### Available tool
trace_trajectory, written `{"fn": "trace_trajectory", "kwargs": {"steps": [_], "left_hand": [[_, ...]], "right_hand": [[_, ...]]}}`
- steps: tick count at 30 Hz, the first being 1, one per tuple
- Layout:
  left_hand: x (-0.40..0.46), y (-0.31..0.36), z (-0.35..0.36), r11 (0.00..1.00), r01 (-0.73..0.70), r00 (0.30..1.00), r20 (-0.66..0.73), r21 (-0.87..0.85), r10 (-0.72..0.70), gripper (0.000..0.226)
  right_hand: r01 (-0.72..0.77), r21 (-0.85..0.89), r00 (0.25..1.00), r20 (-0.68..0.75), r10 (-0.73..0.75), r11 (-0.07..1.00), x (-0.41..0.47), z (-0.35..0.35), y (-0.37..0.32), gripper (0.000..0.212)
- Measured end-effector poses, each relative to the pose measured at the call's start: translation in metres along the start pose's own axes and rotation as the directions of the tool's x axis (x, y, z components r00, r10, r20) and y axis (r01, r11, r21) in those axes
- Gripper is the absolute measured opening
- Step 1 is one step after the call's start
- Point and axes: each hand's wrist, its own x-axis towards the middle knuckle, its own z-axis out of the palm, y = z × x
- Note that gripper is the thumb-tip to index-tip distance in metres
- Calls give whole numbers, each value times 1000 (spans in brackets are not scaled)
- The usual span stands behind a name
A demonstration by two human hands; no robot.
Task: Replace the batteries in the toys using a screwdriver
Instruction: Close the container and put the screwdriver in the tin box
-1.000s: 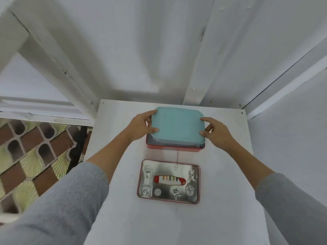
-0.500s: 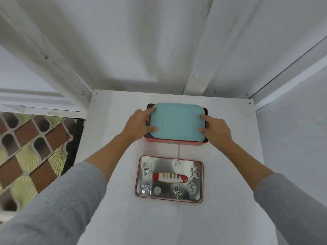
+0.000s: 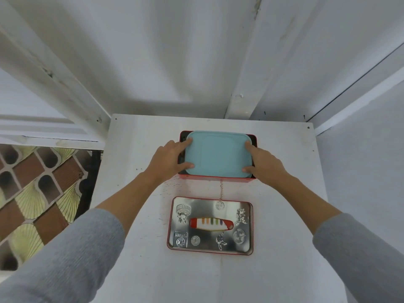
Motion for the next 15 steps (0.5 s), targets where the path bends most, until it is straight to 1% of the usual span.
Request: {"fn": "trace_trajectory", "kwargs": {"steps": [4, 7, 9, 11, 12, 14, 15], "left_hand": [[3, 6, -6, 999, 16, 996, 90, 46, -21, 69], [3, 9, -9, 998, 33, 993, 109, 44, -38, 69], [2, 9, -7, 997, 22, 992, 119, 68, -30, 69], [2, 8, -4, 995, 2, 993, 114, 101, -13, 69], [2, 8, -3, 991, -12, 995, 96, 131, -1, 69], [2, 8, -1, 978, -29, 999, 34, 206, 23, 70], [1, 7, -1, 976, -37, 999, -3, 215, 39, 70]], "right_hand": [[-3, 78, 998, 64, -2, 997, 8, 1, 7, 77], [-6, 108, 999, 49, 0, 994, 10, 4, 9, 74], [-8, 76, 999, 34, 5, 997, 11, 3, 8, 69], [-4, -42, 1000, 11, 4, 999, 9, 0, 6, 66], [13, -152, 1000, -19, -16, 988, 7, 0, 5, 64], [58, -373, 988, -113, -107, 926, 4, 1, 5, 60], [70, -413, 974, -167, -151, 908, 2, 2, 6, 58]]}}
